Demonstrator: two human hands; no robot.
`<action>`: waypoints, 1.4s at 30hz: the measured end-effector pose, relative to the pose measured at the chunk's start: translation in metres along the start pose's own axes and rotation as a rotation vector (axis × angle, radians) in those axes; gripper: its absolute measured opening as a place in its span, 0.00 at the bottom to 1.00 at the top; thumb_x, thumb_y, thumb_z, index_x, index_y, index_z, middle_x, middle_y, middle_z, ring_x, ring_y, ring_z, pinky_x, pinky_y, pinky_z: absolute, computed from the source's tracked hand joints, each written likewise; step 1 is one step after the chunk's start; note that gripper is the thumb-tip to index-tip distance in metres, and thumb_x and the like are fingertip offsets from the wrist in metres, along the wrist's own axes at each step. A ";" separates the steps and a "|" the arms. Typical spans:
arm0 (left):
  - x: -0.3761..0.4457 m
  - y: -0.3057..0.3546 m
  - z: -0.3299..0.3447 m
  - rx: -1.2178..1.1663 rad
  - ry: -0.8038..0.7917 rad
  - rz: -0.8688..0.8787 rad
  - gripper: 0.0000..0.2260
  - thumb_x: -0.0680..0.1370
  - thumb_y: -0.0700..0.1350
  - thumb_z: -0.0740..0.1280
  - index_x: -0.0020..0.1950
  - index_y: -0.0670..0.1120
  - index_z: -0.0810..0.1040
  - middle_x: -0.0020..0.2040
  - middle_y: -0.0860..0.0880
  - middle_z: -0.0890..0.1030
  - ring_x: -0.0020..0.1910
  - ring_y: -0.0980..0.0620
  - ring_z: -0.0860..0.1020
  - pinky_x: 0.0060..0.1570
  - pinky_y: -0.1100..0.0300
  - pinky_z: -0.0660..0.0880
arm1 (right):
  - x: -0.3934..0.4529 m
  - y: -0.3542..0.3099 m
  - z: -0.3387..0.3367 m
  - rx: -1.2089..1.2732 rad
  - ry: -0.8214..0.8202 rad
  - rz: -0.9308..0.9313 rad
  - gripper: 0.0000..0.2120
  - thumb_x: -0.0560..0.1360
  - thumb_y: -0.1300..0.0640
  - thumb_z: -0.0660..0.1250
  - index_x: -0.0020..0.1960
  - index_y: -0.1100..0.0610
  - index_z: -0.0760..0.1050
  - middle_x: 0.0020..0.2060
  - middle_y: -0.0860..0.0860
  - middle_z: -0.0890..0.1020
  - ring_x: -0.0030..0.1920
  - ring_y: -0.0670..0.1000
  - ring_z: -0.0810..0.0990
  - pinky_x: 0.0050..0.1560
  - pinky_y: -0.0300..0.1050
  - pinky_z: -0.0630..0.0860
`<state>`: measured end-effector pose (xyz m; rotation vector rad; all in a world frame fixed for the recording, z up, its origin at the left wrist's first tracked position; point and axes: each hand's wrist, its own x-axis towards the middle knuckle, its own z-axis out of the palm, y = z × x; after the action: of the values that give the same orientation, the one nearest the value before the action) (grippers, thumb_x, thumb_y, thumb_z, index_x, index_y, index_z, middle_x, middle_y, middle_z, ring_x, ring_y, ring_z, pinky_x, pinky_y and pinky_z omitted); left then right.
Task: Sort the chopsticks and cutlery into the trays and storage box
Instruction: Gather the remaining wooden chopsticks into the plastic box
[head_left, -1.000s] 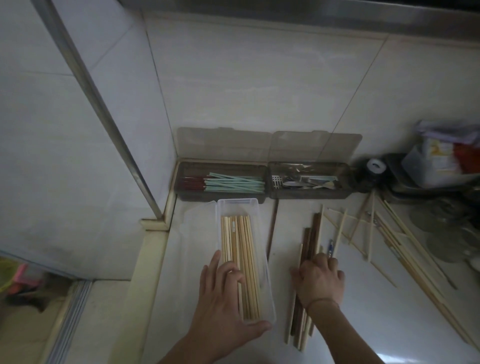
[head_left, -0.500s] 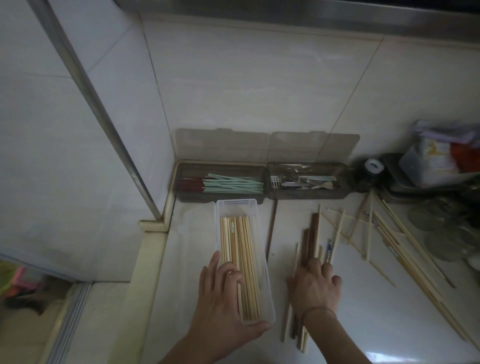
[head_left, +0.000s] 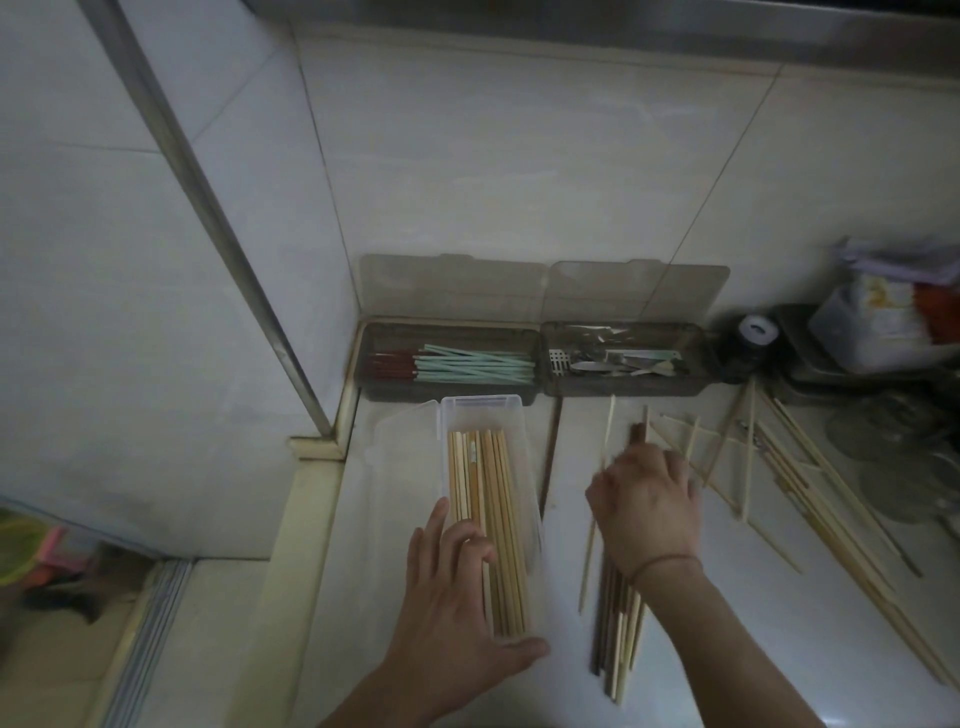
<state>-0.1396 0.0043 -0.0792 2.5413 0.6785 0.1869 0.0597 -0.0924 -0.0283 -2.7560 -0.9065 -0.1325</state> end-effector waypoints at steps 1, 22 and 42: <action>0.000 0.000 0.000 -0.005 0.019 0.012 0.37 0.59 0.79 0.64 0.55 0.60 0.52 0.67 0.55 0.59 0.78 0.49 0.42 0.73 0.37 0.56 | 0.004 -0.004 -0.006 0.125 0.106 -0.036 0.14 0.73 0.48 0.60 0.38 0.55 0.79 0.48 0.51 0.76 0.52 0.56 0.70 0.50 0.50 0.70; 0.002 -0.003 0.007 0.024 0.188 0.106 0.38 0.57 0.75 0.70 0.54 0.51 0.65 0.61 0.51 0.67 0.76 0.42 0.56 0.63 0.33 0.69 | -0.028 -0.048 0.043 0.086 -0.110 -0.346 0.07 0.67 0.48 0.66 0.33 0.47 0.80 0.62 0.48 0.77 0.67 0.57 0.68 0.62 0.56 0.71; 0.000 -0.006 0.010 0.005 0.154 0.094 0.38 0.59 0.76 0.69 0.56 0.51 0.67 0.63 0.51 0.68 0.77 0.41 0.55 0.66 0.35 0.67 | -0.056 0.060 0.029 -0.101 -0.475 0.472 0.13 0.78 0.44 0.53 0.49 0.49 0.73 0.40 0.47 0.79 0.40 0.50 0.79 0.41 0.44 0.76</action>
<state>-0.1393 0.0047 -0.0908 2.5842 0.6175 0.4170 0.0509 -0.1637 -0.0774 -3.0627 -0.3112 0.5927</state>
